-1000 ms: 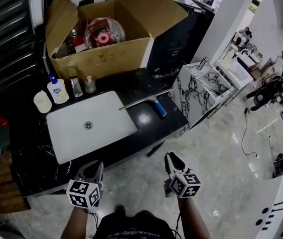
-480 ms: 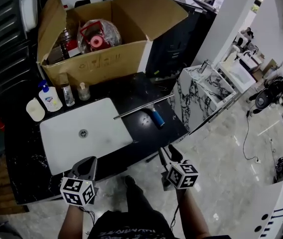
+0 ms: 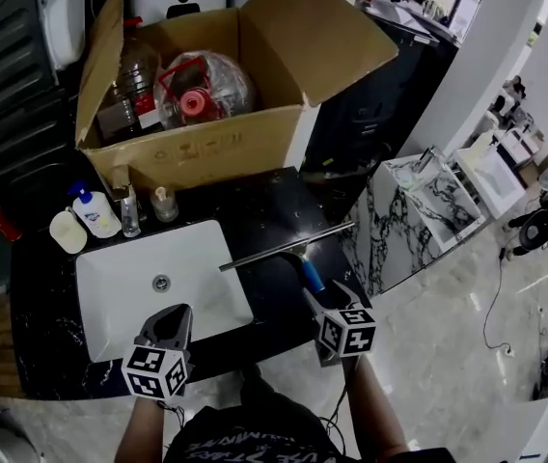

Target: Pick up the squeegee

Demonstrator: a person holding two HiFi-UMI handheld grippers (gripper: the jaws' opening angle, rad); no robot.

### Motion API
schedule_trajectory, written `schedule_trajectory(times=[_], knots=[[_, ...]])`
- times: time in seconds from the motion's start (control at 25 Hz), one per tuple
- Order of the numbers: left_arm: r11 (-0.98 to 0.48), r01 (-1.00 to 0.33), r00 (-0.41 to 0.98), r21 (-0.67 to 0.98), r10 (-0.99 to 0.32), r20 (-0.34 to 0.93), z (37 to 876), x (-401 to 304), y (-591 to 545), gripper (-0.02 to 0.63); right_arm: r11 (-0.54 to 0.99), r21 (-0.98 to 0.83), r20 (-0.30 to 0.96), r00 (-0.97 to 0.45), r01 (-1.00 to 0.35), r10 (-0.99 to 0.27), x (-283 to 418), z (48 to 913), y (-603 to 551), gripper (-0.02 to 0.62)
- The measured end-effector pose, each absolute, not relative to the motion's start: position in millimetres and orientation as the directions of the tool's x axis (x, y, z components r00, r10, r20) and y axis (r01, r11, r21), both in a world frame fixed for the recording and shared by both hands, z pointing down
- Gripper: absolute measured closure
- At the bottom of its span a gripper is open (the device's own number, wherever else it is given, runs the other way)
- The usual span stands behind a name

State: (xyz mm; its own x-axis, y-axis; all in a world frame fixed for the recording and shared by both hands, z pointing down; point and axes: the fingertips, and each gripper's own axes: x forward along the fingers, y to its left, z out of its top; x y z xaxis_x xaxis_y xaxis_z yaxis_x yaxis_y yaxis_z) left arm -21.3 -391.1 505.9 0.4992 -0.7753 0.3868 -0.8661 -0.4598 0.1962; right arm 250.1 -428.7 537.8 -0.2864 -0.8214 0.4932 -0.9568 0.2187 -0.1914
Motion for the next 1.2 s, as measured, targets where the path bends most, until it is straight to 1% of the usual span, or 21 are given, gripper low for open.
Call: schedule_trajectory(times=[0.24, 0.64, 0.84, 0.92, 1.08, 1.2], knots=[[-0.392, -0.899, 0.438, 0.194, -0.802, 0.406, 514.0, -11.4, -430.1, 0.586, 0.306, -0.197, 0.551, -0.363, -0.931, -0.751, 249.2, 555.3, -484.2, 0.360], [-0.297, -0.928, 0.368, 0.226, -0.832, 0.416, 528.7, -15.6, -462.9, 0.586, 0.342, -0.180, 0.690, -0.366, -0.922, -0.624, 244.2, 594.5, -528.8, 0.362], [-0.270, -0.932, 0.352, 0.241, -0.831, 0.431, 536.4, -17.9, -468.0, 0.586, 0.323, -0.030, 0.720, -0.245, -0.946, -0.649, 249.1, 598.1, -540.4, 0.364], [-0.267, -0.933, 0.350, 0.241, -0.829, 0.435, 538.2, -18.7, -469.8, 0.586, 0.346, 0.005, 0.728, -0.234, -0.938, -0.645, 247.0, 598.2, -542.3, 0.370], [-0.261, -0.936, 0.342, 0.236, -0.830, 0.441, 539.7, -20.2, -472.9, 0.586, 0.353, -0.049, 0.731, -0.274, -0.935, -0.625, 245.0, 599.5, -543.2, 0.415], [-0.259, -0.937, 0.340, 0.234, -0.828, 0.446, 541.9, -22.5, -474.1, 0.586, 0.343, -0.053, 0.730, -0.271, -0.938, -0.628, 245.3, 599.5, -544.5, 0.428]])
